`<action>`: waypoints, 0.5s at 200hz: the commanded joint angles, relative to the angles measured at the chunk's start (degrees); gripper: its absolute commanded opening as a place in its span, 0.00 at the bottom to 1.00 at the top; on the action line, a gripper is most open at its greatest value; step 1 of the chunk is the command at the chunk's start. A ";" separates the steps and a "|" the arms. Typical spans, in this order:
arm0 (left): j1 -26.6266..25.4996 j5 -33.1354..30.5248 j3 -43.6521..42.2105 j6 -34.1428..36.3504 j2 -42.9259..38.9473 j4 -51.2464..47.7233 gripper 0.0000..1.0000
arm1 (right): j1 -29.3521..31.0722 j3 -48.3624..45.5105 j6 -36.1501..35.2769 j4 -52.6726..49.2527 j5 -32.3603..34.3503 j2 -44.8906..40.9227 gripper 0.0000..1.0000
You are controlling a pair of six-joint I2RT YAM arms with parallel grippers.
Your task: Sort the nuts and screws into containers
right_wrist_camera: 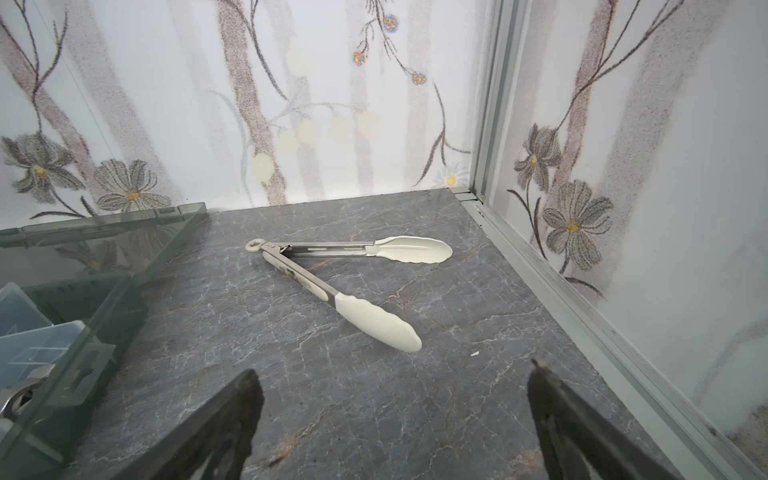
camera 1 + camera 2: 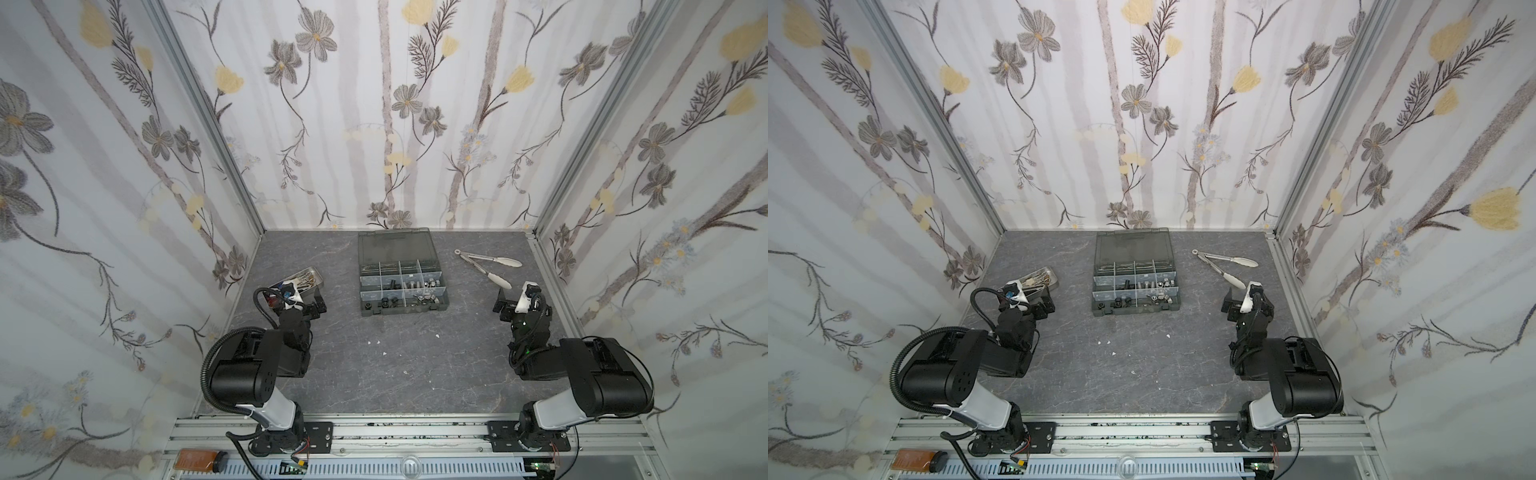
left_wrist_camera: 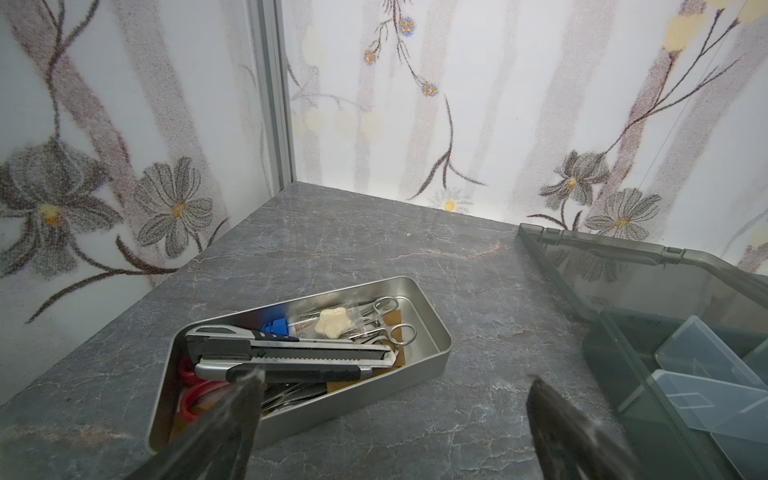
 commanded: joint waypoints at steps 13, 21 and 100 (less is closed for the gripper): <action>0.09 0.18 0.35 -0.08 -0.11 0.96 1.00 | 0.00 -0.11 0.16 0.87 -0.67 -0.26 1.00; 0.13 0.18 0.33 -0.09 -0.16 0.96 1.00 | 0.00 -0.11 0.16 0.90 -0.70 -0.25 1.00; 0.09 0.18 0.36 -0.14 -0.19 0.96 1.00 | 0.27 -0.11 -0.90 1.22 -1.63 -0.08 1.00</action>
